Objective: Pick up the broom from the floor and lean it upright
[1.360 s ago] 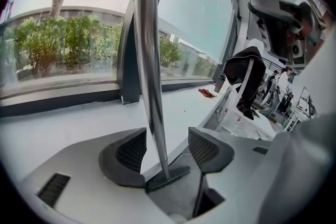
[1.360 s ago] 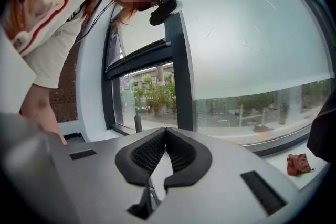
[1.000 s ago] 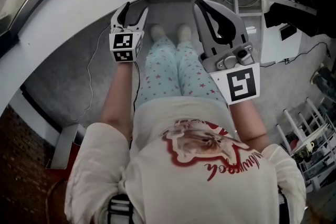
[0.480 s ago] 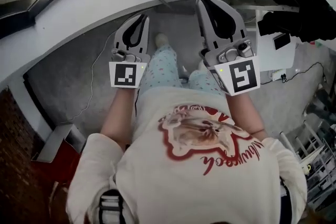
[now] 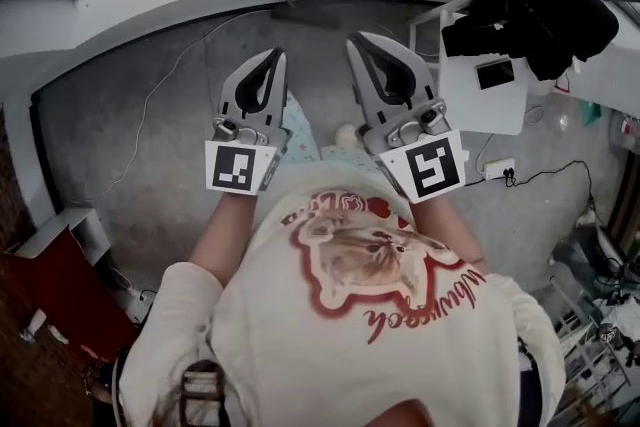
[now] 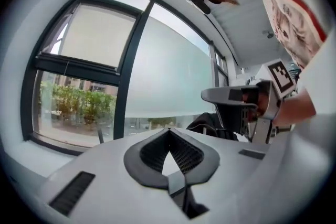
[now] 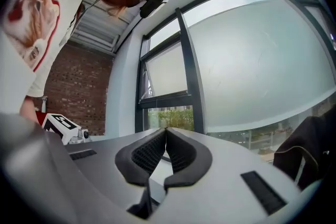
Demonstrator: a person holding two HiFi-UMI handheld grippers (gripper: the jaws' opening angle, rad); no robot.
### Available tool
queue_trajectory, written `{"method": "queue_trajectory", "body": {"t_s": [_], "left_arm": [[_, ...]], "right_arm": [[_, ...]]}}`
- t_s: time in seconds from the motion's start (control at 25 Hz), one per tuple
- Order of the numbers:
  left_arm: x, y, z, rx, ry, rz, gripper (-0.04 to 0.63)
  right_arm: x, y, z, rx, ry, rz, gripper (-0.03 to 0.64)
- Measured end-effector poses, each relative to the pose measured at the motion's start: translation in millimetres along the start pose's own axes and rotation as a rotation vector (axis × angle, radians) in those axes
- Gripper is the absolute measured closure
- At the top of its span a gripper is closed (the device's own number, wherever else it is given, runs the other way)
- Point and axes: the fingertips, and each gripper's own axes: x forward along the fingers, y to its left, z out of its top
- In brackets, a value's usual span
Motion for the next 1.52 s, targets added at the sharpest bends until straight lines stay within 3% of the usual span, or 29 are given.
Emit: {"method": "queue_trajectory", "body": {"t_s": [0.12, 0.28, 0.64, 0.88, 1.08, 1.2, 1.52], "left_arm": [[-24, -27, 18, 0.002, -0.018, 0.051, 0.575], [-67, -37, 53, -0.015, -0.100, 0.111, 0.575], [-162, -51, 88, -0.023, -0.193, 0.137, 0.575], [-281, -38, 82, -0.026, -0.191, 0.162, 0.575], [-360, -42, 66, -0.038, -0.128, 0.056, 0.575], [-395, -53, 72, -0.085, -0.162, 0.031, 0.575], [-418, -127, 81, -0.001, -0.207, 0.075, 0.575]], "right_arm": [[-28, 4, 8, 0.036, -0.001, 0.061, 0.592], [-41, 40, 33, 0.011, -0.035, 0.171, 0.592], [-57, 141, 43, 0.003, 0.006, 0.305, 0.592], [-71, 235, 58, -0.052, -0.015, 0.285, 0.592], [-107, 317, 45, -0.027, 0.046, 0.174, 0.592], [-139, 365, 45, -0.028, 0.071, 0.213, 0.592], [-211, 357, 67, -0.050, -0.008, 0.261, 0.592]]}}
